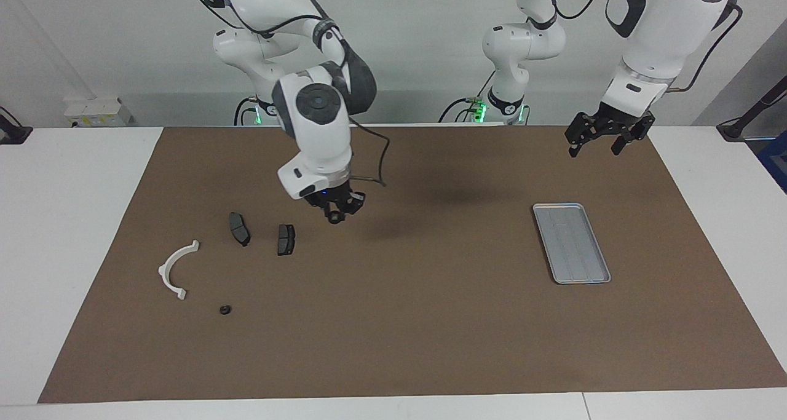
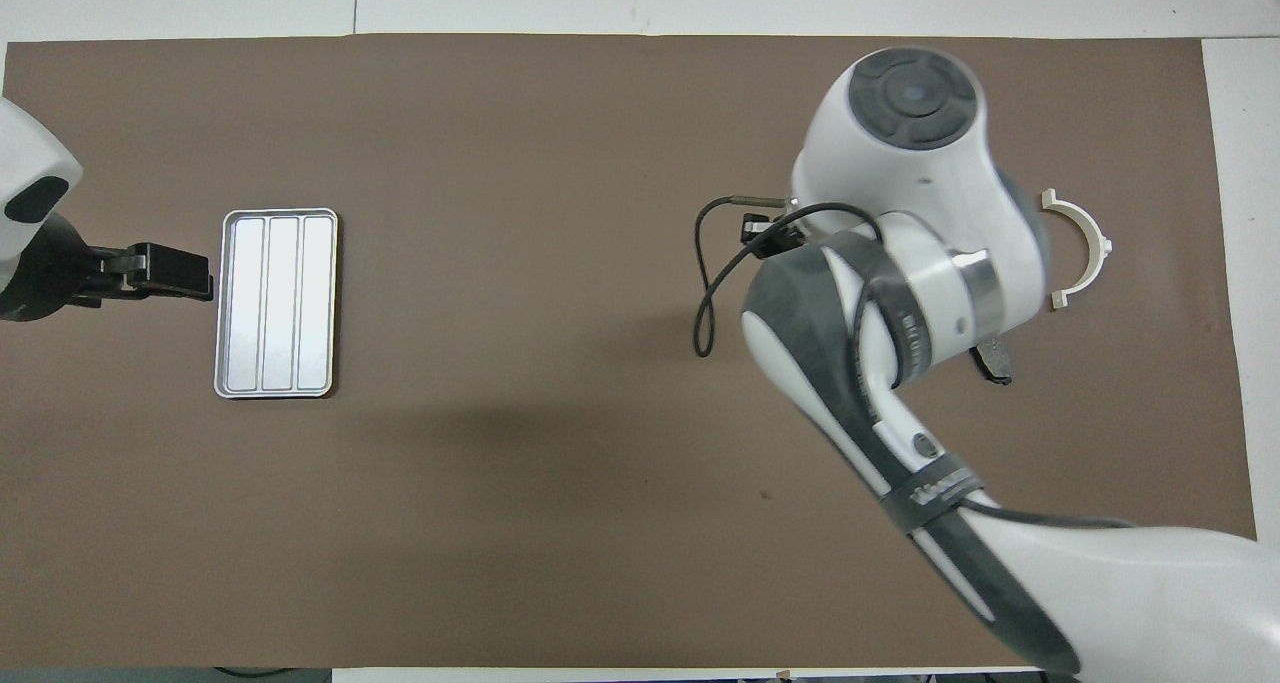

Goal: Place bearing gear from tray to pile
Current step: 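Carry the second bearing with the right gripper beside the first bearing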

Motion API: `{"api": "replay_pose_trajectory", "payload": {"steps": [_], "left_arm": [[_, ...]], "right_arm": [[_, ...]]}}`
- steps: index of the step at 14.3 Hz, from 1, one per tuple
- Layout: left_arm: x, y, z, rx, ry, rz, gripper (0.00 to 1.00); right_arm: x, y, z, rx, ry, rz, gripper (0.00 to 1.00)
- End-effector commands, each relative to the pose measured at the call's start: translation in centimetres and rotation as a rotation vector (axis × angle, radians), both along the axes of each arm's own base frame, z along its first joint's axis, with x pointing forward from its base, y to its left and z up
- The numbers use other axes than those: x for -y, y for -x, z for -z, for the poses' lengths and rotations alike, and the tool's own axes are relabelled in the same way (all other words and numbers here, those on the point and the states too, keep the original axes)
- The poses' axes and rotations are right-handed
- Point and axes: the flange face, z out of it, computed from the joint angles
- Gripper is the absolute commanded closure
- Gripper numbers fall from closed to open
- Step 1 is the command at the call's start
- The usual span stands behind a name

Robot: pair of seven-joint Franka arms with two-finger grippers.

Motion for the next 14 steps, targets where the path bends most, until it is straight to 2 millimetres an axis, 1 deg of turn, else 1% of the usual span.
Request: {"api": "replay_pose_trajectory", "payload": {"steps": [1,2,3,6,7,8,9,11,14], "left_arm": [[-0.2,0.9,-0.2,-0.007,0.005,0.000,0.00],[-0.2,0.9,-0.2,-0.007,0.005,0.000,0.00],[-0.2,0.9,-0.2,-0.007,0.005,0.000,0.00],[-0.2,0.9,-0.2,-0.007,0.005,0.000,0.00],[-0.2,0.9,-0.2,-0.007,0.005,0.000,0.00],[-0.1,0.9,-0.2,-0.007,0.005,0.002,0.00],[-0.2,0.9,-0.2,-0.007,0.005,0.000,0.00],[-0.2,0.9,-0.2,-0.007,0.005,0.000,0.00],[-0.2,0.9,-0.2,-0.009,0.005,0.000,0.00]], "right_arm": [[8.4,-3.3,3.4,0.031,-0.028,-0.166,1.00],[11.1,-4.3,4.7,0.059,-0.033,-0.199,1.00],[12.8,-4.9,6.6,0.067,-0.034,-0.202,1.00],[14.1,-6.6,11.0,0.099,-0.037,-0.184,1.00],[14.1,-7.2,12.8,0.107,-0.037,-0.182,1.00],[14.1,-7.7,14.1,0.124,-0.037,-0.182,1.00],[14.1,-7.9,15.1,0.132,-0.038,-0.182,1.00],[14.2,-8.2,16.3,0.146,-0.038,-0.183,1.00],[14.3,-8.3,16.4,0.155,-0.039,-0.182,1.00]]}}
